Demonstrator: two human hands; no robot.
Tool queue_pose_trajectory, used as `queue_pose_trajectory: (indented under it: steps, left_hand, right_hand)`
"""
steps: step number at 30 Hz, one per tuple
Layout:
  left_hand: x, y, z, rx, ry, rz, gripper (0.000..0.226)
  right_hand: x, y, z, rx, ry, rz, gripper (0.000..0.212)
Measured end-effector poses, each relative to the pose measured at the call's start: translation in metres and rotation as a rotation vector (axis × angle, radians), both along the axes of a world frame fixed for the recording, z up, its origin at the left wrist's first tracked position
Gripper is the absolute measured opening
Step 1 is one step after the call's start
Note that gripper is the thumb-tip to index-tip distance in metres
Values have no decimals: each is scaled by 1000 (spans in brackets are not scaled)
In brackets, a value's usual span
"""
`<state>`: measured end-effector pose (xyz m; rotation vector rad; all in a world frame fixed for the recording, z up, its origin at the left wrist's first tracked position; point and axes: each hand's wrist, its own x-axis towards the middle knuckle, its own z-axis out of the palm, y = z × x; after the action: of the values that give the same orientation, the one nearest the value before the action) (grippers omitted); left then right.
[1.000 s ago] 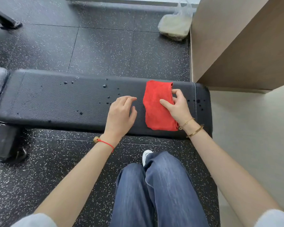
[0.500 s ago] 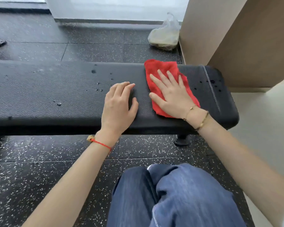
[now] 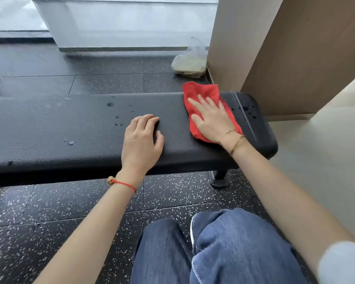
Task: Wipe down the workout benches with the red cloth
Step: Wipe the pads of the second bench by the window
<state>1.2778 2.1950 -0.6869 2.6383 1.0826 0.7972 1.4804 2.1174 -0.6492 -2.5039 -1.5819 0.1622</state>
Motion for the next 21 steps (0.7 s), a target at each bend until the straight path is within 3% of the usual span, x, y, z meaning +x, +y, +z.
queue_pose_trajectory:
  steps: [7, 11, 15, 21]
  left_hand:
    - [0, 0, -1, 7, 17, -3, 40]
    - [-1, 0, -2, 11, 25, 6, 40]
    - [0, -2, -2, 12, 28, 9, 40]
    - [-1, 0, -2, -1, 9, -1, 41]
  right_hand:
    - [-36, -32, -11, 73, -37, 210, 54]
    - [-2, -47, -14, 64, -51, 60, 54]
    - [23, -4, -3, -16, -15, -115, 55]
    - [-29, -16, -12, 56, -81, 136, 56]
